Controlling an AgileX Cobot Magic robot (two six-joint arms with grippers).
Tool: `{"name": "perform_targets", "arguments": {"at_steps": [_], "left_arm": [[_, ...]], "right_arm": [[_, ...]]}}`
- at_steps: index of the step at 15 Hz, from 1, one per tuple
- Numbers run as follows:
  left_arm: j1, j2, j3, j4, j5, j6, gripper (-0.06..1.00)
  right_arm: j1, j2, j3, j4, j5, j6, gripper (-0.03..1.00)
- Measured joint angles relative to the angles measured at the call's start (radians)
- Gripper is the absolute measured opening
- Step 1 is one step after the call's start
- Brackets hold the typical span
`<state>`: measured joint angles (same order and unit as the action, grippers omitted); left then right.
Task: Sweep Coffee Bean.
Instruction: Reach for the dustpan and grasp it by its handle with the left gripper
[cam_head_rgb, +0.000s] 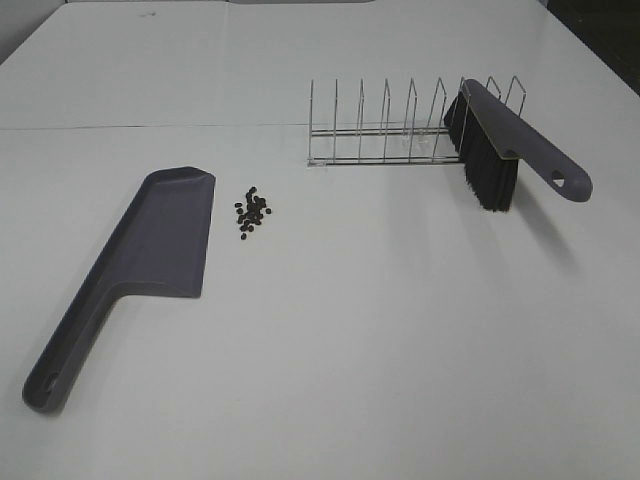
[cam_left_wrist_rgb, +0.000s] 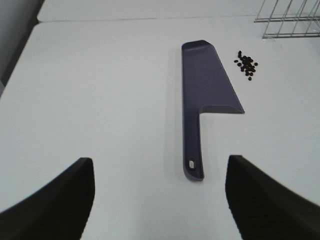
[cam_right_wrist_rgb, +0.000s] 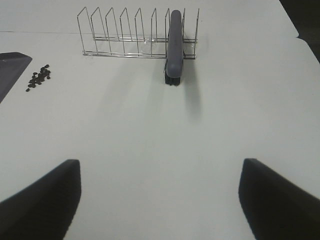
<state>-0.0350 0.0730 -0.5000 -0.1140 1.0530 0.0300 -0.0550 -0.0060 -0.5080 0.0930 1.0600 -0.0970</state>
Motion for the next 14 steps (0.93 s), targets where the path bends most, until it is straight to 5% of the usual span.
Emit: {"name": "perform_targets", "arguments": {"at_steps": [5,9,14], "left_arm": [[0.0,0.328,-0.047,-0.039,-0.117,-0.001,0.67],[0.0,0.772,-0.087,-0.124,-0.312,0.037,0.67],[0.0,1.174,-0.216,-0.168,-0.333,0.063,0.67]], "right_arm": [[0.0,0.0,0.0,0.0,0.0,0.0,0.73],[0.0,0.0,0.0,0.0,0.0,0.0,0.73],[0.0,0.0,0.0,0.0,0.0,0.0,0.73]]}}
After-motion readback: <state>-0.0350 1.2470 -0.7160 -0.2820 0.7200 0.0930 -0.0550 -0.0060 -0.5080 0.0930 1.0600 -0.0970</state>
